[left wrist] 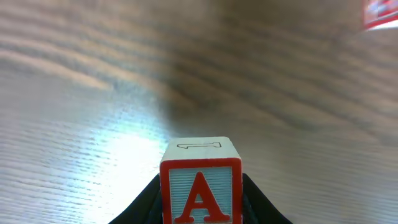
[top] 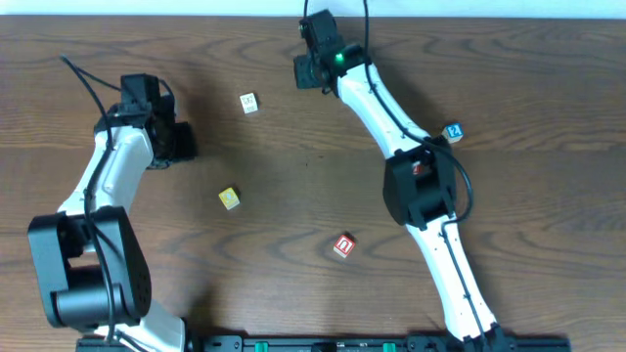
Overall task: Spell out Ai2
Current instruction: 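Lift both held blocks and carry them toward the table center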
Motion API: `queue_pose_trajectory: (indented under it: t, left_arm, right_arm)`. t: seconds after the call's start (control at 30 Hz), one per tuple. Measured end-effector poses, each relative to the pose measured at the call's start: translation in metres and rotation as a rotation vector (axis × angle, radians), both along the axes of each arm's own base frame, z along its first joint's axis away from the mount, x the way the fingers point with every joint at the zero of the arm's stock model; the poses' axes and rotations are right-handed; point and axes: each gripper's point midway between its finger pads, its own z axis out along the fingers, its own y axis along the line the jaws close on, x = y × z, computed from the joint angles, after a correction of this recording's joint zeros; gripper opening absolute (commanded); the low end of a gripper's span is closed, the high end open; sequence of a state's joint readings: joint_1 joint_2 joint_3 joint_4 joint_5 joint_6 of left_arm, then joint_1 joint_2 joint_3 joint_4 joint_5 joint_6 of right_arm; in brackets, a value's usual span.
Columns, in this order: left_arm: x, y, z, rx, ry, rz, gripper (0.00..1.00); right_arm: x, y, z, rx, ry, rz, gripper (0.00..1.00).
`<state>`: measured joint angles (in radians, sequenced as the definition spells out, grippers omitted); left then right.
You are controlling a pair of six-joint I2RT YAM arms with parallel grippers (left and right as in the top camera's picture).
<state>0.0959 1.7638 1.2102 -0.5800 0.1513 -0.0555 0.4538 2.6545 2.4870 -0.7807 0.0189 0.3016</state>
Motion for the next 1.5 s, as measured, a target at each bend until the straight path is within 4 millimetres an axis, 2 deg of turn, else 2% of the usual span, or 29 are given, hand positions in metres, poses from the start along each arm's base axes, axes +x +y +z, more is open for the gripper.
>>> queue_pose_trajectory:
  t: [0.07, 0.13, 0.2, 0.27, 0.33, 0.4, 0.43, 0.53, 0.67, 0.77, 0.93, 1.13, 1.23, 1.33, 1.5]
  left_arm:
    - [0.005, -0.011, 0.019, 0.004, -0.050, -0.029, 0.06]
    - [0.009, -0.028, 0.038, 0.003, -0.107, -0.063, 0.06]
    - [0.014, -0.052, 0.057, -0.009, -0.167, -0.094, 0.06]
    - [0.019, -0.079, 0.067, -0.023, -0.211, -0.122, 0.06]
    - [0.019, -0.106, 0.069, -0.027, -0.225, -0.146, 0.06]
    - [0.017, -0.123, 0.068, -0.020, -0.229, -0.158, 0.06]
    - [0.015, -0.134, 0.065, -0.012, -0.226, -0.161, 0.06]
    - [0.013, -0.149, 0.054, 0.002, -0.207, -0.165, 0.06]
    - [0.020, -0.147, 0.034, 0.018, -0.185, -0.132, 0.06]
    - [0.030, -0.143, 0.023, 0.016, -0.187, -0.114, 0.05]
    - [0.034, -0.143, 0.016, 0.013, -0.184, -0.110, 0.06]
    - [0.039, -0.144, 0.017, 0.008, -0.205, -0.107, 0.06]
    - [0.041, -0.141, 0.017, 0.008, -0.208, -0.099, 0.06]
    - [0.043, -0.133, 0.014, 0.012, -0.200, -0.082, 0.06]
    - [0.043, -0.127, 0.010, 0.016, -0.188, -0.070, 0.06]
  right_arm:
    - [-0.012, -0.006, 0.027, -0.007, 0.017, -0.002, 0.01]
    - [-0.027, -0.016, 0.065, -0.012, 0.023, 0.000, 0.01]
    - [-0.041, -0.025, 0.096, -0.023, 0.022, 0.010, 0.01]
    - [-0.060, -0.038, 0.129, -0.036, 0.028, 0.018, 0.01]
    - [-0.072, -0.048, 0.147, -0.041, 0.037, 0.016, 0.01]
    - [-0.076, -0.052, 0.151, -0.040, 0.039, 0.011, 0.01]
    - [-0.078, -0.054, 0.147, -0.044, 0.053, 0.007, 0.01]
    - [-0.089, -0.054, 0.116, -0.054, 0.136, 0.014, 0.01]
    - [-0.118, -0.053, 0.049, -0.096, 0.308, 0.030, 0.01]
    - [-0.139, -0.047, 0.020, -0.121, 0.383, 0.053, 0.01]
    - [-0.158, -0.045, 0.007, -0.108, 0.383, 0.066, 0.02]
    - [-0.181, -0.060, 0.032, -0.035, 0.265, 0.020, 0.01]
    - [-0.189, -0.063, 0.026, -0.048, 0.266, -0.012, 0.01]
    - [-0.200, -0.058, 0.012, -0.082, 0.277, -0.027, 0.02]
    - [-0.206, -0.038, 0.007, -0.111, 0.243, -0.030, 0.02]
